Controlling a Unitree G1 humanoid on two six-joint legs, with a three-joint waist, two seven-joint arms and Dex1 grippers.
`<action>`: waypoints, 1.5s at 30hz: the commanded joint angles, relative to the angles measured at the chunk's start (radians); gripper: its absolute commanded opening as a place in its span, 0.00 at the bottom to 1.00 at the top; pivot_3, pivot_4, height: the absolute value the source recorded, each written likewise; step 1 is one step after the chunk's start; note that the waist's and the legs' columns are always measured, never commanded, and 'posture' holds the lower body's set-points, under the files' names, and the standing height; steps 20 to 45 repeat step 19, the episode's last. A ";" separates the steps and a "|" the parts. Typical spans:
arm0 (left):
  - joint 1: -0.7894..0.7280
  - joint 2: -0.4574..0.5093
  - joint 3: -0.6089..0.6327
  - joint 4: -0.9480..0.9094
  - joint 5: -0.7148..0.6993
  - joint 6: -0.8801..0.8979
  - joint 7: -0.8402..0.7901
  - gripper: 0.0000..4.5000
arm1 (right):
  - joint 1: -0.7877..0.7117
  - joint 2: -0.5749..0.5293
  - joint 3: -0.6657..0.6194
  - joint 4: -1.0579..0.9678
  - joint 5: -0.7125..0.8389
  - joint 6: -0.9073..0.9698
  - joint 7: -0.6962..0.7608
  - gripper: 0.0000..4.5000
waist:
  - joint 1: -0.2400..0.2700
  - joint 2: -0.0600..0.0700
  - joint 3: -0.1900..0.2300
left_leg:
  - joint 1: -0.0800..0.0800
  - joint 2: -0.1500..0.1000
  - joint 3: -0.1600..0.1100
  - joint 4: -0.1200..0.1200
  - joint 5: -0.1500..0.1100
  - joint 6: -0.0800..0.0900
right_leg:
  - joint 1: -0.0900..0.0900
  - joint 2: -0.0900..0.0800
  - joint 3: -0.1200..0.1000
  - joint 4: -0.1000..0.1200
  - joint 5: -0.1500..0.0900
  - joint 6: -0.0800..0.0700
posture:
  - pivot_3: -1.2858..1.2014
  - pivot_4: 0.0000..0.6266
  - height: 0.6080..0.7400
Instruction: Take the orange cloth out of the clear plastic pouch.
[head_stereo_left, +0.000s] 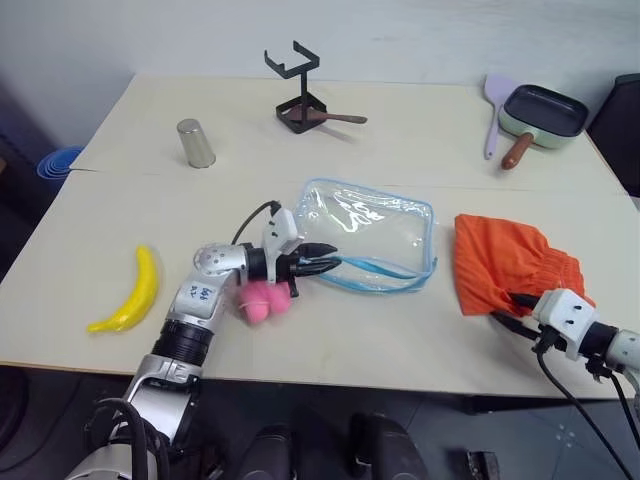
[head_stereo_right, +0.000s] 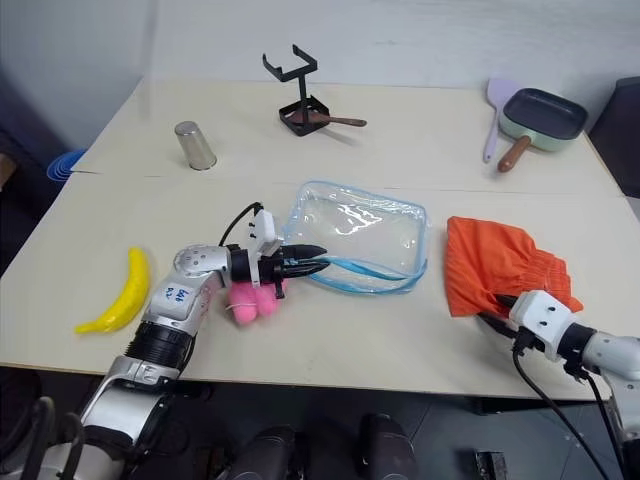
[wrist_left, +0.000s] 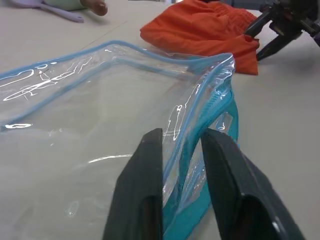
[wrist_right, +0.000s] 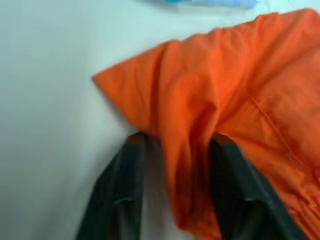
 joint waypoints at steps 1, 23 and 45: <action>0.009 0.044 0.033 -0.041 -0.048 0.020 -0.059 0.55 | 0.019 0.023 -0.067 -0.082 0.150 0.036 0.068 0.71 | 0.000 0.000 0.000 | 0.000 0.000 0.000 0.000 0.000 0.000 | 0.000 0.000 0.000 0.000 0.000 0.000 | 0.52 0.24 1.00; 0.543 0.519 0.415 -0.326 -0.174 -0.132 -0.289 0.76 | 0.038 0.023 -0.038 -0.381 0.313 0.216 0.367 0.99 | -0.019 0.001 0.001 | -0.001 0.002 -0.003 -0.002 -0.002 0.000 | 0.000 -0.001 -0.001 -0.002 0.000 -0.001 | 0.52 0.24 1.00; 0.543 0.519 0.415 -0.326 -0.174 -0.132 -0.289 0.76 | 0.038 0.023 -0.038 -0.381 0.313 0.216 0.367 0.99 | -0.019 0.001 0.001 | -0.001 0.002 -0.003 -0.002 -0.002 0.000 | 0.000 -0.001 -0.001 -0.002 0.000 -0.001 | 0.52 0.24 1.00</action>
